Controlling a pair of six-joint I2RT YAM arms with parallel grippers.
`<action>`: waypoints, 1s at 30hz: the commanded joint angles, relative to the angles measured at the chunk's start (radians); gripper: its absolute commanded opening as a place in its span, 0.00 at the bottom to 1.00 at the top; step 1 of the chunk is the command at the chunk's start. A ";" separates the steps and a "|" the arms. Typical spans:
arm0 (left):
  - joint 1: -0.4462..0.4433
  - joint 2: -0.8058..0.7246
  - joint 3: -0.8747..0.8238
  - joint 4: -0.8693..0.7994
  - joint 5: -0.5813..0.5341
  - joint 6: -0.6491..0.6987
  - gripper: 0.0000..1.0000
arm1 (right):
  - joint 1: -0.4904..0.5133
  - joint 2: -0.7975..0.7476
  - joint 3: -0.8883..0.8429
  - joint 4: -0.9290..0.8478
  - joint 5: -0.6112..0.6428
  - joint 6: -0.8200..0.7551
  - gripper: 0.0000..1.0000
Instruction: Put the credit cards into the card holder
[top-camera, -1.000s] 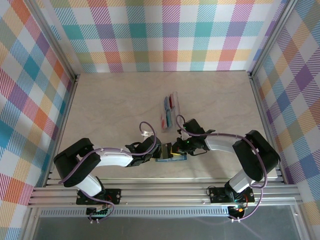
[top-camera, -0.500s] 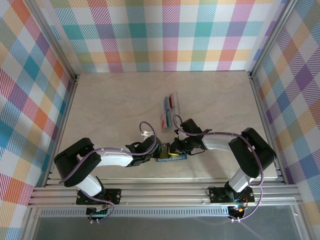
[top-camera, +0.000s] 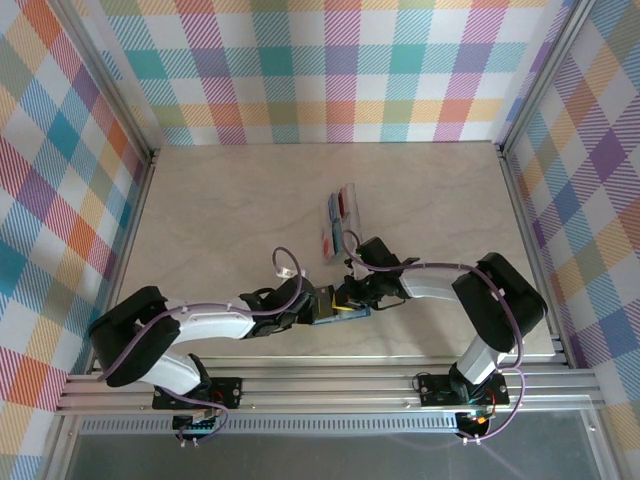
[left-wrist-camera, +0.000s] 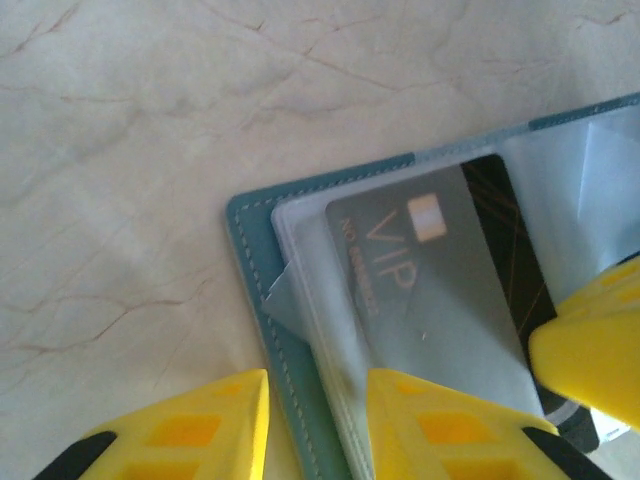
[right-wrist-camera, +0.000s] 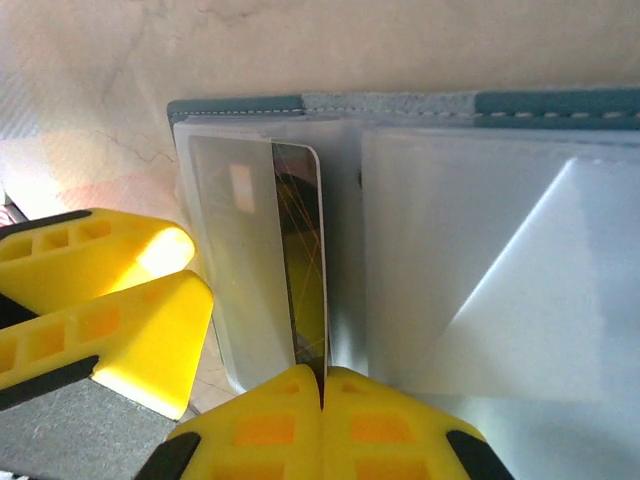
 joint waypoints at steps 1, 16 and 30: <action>-0.009 -0.046 -0.027 -0.068 0.010 0.002 0.28 | 0.005 0.026 0.015 -0.028 0.035 -0.022 0.00; 0.005 0.026 0.003 0.000 0.067 0.044 0.10 | 0.005 0.022 0.025 -0.037 0.015 -0.036 0.00; 0.004 0.101 0.020 0.035 0.086 0.034 0.09 | 0.049 0.046 0.075 -0.023 -0.004 -0.042 0.07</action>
